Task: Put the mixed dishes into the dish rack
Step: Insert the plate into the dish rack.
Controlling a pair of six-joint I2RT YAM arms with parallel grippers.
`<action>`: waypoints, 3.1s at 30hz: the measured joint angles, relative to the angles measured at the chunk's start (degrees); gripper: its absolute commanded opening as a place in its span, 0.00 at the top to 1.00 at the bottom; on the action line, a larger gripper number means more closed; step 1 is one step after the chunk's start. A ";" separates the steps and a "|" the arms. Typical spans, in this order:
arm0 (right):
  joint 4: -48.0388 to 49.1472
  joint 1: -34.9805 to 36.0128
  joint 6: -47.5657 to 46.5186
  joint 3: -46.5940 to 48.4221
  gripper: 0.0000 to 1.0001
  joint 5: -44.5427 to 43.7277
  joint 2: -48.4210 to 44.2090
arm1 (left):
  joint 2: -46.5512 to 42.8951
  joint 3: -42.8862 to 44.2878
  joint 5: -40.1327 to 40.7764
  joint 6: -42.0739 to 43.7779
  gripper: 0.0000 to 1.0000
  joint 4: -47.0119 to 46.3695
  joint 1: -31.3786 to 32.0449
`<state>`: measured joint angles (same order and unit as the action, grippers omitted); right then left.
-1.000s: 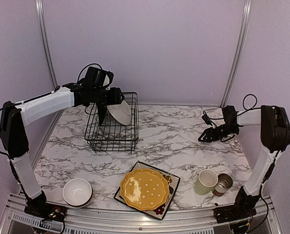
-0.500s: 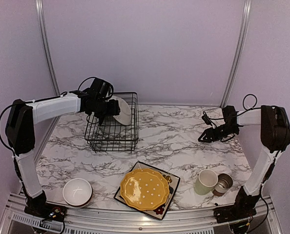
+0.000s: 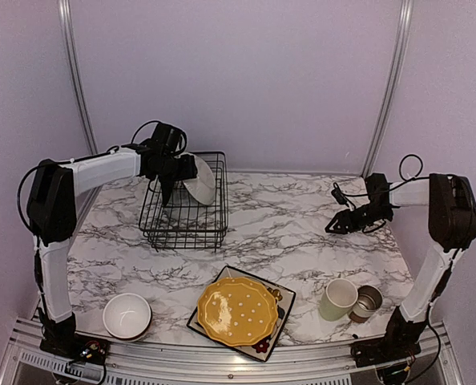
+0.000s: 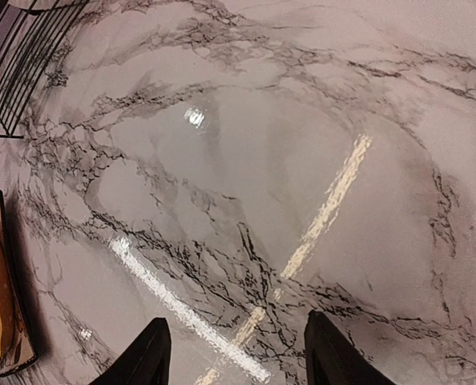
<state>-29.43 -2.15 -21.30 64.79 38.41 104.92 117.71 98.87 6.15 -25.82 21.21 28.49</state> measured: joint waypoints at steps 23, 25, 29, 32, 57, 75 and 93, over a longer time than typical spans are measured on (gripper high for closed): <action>-0.22 0.00 -0.04 0.00 0.44 0.00 -0.04 | 9.60 9.84 -5.16 6.19 0.51 -13.05 -0.09; -0.20 0.00 -0.04 0.00 0.44 0.00 -0.04 | 9.60 9.84 -6.27 6.49 0.52 -14.32 -0.09; -0.22 0.00 -0.04 0.00 0.44 0.00 -0.04 | 9.60 9.84 -8.41 7.02 0.48 -15.37 -0.15; -0.22 0.00 -0.04 0.00 0.44 0.00 -0.04 | 9.60 9.84 -10.12 7.80 0.44 -15.41 -0.11; -0.48 0.00 -0.02 0.00 0.43 0.04 -0.04 | 7.93 8.96 -3.67 7.89 0.52 -12.92 1.57; -0.85 0.00 -0.04 0.00 0.42 0.09 -0.04 | 6.75 7.82 -4.28 6.93 0.55 -12.90 1.18; -1.09 0.02 -0.04 0.00 0.42 0.09 -0.02 | 6.43 8.22 -8.94 4.61 0.77 -12.09 -0.15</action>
<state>-30.52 -2.13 -21.34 64.79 38.50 104.90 124.14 107.09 -2.79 -21.21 9.13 28.34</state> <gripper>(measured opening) 0.578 0.289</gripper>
